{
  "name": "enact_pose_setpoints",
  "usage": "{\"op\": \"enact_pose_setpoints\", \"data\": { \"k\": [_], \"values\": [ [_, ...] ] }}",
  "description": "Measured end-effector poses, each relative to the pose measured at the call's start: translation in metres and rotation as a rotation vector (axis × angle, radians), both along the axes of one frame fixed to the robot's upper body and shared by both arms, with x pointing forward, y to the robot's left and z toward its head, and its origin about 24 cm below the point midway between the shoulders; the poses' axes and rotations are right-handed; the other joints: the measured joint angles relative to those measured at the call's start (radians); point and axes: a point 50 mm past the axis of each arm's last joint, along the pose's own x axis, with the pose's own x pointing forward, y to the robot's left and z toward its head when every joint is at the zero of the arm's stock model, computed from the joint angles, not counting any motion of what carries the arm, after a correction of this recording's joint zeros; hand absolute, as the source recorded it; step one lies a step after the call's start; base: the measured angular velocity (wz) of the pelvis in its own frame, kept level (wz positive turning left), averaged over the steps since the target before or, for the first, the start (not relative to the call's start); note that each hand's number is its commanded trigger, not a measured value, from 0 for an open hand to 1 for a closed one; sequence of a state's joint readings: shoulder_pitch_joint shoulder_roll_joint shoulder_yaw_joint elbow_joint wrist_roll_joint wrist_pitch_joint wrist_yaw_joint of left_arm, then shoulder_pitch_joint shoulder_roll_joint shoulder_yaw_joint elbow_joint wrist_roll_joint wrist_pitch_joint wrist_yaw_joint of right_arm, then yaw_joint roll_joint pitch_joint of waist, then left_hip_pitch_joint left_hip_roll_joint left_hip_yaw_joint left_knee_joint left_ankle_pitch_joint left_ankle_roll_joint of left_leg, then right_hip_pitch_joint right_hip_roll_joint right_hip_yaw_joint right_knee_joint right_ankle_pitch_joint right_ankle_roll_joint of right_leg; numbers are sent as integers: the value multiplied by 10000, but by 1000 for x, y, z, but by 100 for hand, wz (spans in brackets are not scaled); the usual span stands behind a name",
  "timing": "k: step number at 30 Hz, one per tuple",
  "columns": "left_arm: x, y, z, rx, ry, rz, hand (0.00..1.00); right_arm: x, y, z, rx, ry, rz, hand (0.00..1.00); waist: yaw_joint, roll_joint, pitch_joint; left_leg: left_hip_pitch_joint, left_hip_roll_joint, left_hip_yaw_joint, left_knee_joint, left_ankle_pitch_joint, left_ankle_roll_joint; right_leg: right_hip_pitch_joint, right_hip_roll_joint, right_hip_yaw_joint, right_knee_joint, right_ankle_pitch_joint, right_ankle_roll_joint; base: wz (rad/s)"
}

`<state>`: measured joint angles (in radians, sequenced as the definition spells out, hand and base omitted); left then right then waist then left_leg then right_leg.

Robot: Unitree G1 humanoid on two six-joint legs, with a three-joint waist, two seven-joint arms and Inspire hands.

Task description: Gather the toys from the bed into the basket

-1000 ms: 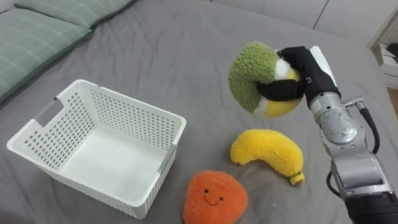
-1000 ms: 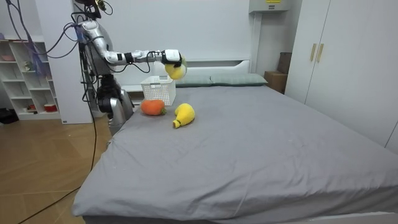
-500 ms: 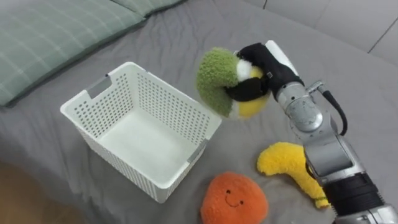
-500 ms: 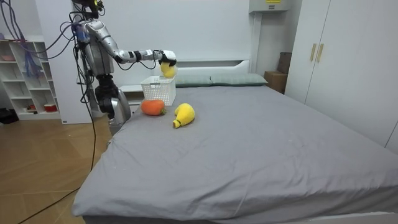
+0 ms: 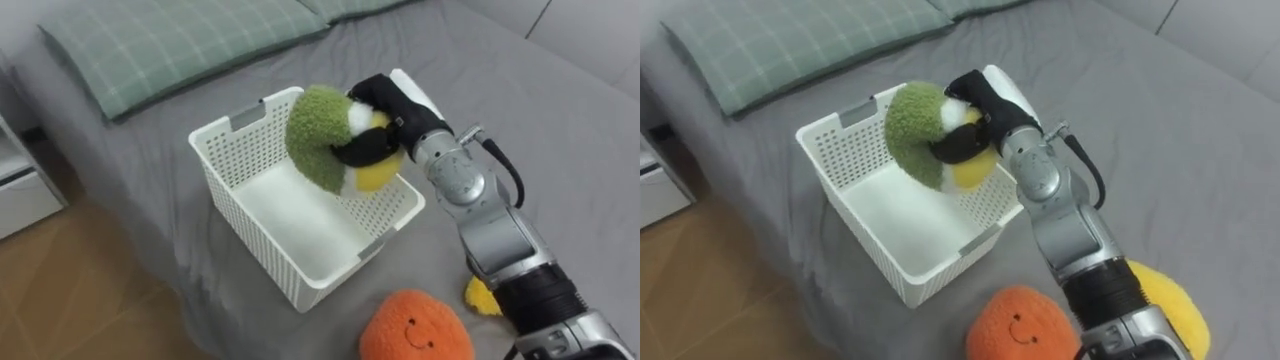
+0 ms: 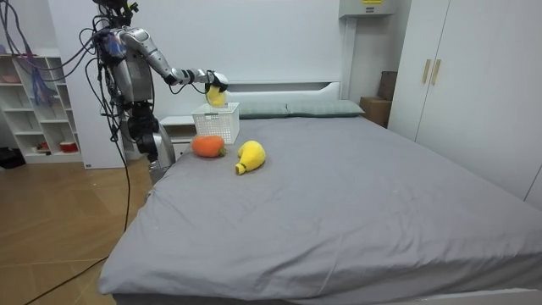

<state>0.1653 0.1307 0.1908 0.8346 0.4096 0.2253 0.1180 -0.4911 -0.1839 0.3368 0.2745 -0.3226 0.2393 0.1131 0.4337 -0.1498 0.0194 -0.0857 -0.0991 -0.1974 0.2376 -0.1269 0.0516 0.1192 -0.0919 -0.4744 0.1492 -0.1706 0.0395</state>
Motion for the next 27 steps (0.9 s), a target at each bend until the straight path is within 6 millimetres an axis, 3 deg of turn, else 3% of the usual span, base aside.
{"op": "enact_pose_setpoints", "data": {
  "k": [12,27],
  "values": [
    [1,1,2,128,-17,69,0,-2,4,-20,-553,675,11,0,209,-96,8,-164,-212,-512,0,197,-54,3,-51,-62,10,-41,65,14],
    [2,2,2,335,50,185,0,-1,2,-21,-549,654,-314,0,376,-73,42,-160,-207,-511,-3,207,-60,-6,-34,42,11,-50,76,0]
  ]
}}
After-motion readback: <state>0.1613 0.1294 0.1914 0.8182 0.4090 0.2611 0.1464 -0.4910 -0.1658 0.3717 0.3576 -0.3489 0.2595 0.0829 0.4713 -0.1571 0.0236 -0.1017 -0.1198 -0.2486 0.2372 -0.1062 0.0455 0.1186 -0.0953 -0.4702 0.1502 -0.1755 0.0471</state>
